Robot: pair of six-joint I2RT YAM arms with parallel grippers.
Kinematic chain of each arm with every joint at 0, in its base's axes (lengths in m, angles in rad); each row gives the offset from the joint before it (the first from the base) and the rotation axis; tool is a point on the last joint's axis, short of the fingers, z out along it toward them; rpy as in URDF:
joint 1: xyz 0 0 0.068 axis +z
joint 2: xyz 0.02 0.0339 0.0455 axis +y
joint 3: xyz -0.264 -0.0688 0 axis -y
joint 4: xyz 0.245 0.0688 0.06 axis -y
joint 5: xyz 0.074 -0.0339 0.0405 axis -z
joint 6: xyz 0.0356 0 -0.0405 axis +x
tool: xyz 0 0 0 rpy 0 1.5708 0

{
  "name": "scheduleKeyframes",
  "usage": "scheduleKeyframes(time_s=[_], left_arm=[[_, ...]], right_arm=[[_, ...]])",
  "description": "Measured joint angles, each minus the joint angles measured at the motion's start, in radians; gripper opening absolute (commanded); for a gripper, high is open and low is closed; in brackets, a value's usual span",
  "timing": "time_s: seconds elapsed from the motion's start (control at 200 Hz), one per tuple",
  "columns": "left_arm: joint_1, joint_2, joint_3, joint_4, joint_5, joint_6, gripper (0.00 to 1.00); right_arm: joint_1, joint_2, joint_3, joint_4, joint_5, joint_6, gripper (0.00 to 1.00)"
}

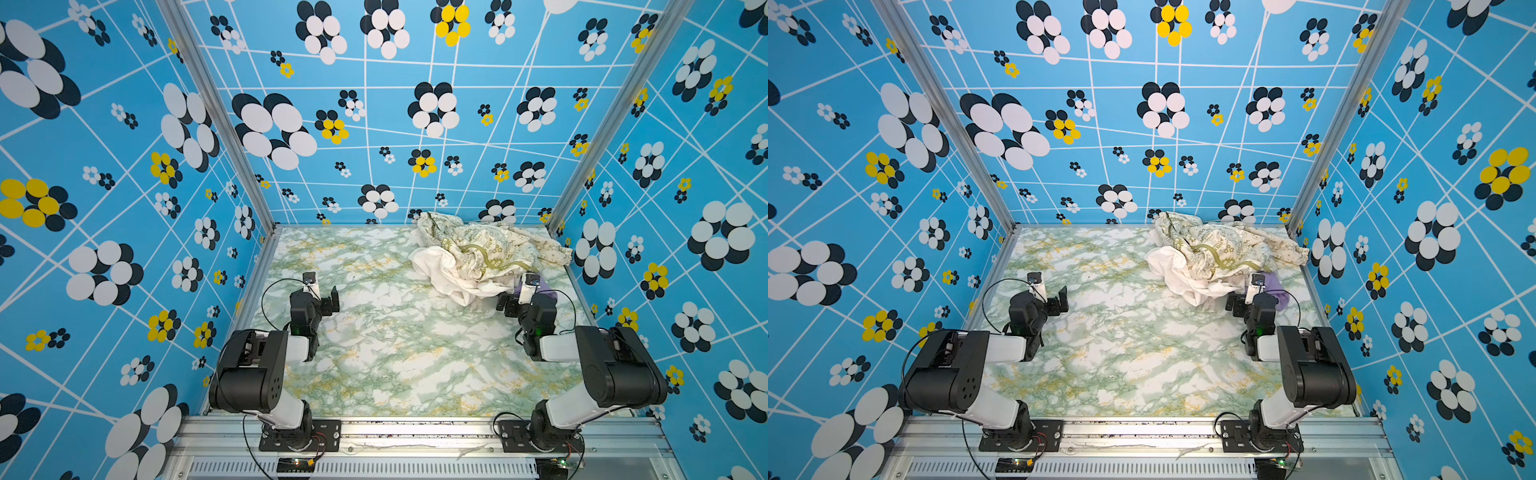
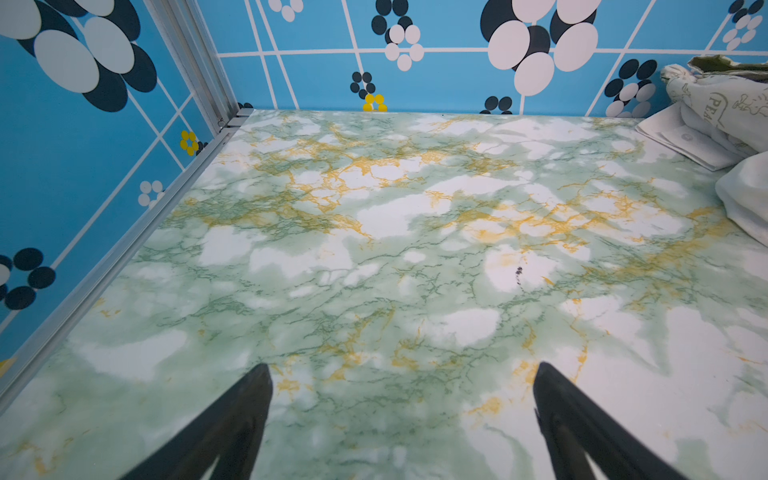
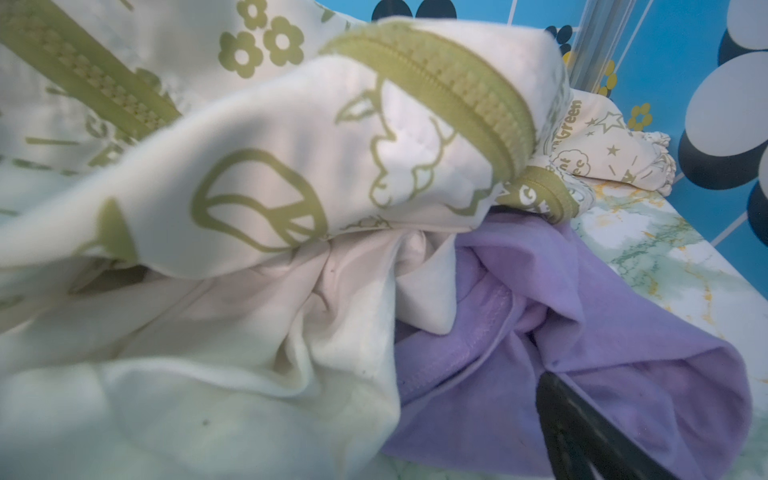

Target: Pick out a specific cloth from the pile

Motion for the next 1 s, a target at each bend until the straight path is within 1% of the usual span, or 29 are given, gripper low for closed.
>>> scheduleKeyframes(time_s=[0.205, 0.27, 0.335, 0.53, 0.655, 0.815, 1.005], left_arm=[[0.0, 0.0, 0.0, 0.0, 0.0, 0.0, 0.99], [0.0, -0.004, 0.0, -0.007, 0.0, 0.0, 0.99], [0.0, -0.031, 0.0, -0.047, -0.008, 0.0, 0.99], [0.0, -0.248, 0.042, -0.27, -0.052, -0.035, 0.99], [-0.003, -0.388, 0.077, -0.394, -0.049, -0.078, 0.99], [-0.01, -0.541, 0.109, -0.565, 0.017, -0.147, 0.99], [-0.013, -0.667, 0.129, -0.709, 0.119, -0.22, 0.99]], right_arm=[[0.0, -0.017, -0.003, -0.002, 0.011, 0.0, 0.99], [0.0, -0.071, -0.013, -0.024, 0.024, 0.002, 0.99], [0.0, -0.165, -0.018, -0.082, 0.031, 0.005, 0.99], [0.0, -0.501, -0.009, -0.307, 0.051, 0.023, 0.99], [0.0, -0.658, 0.028, -0.477, 0.054, 0.057, 0.99], [0.0, -0.749, 0.122, -0.681, 0.052, 0.112, 0.99], [0.0, -0.753, 0.231, -0.874, 0.046, 0.167, 0.99]])
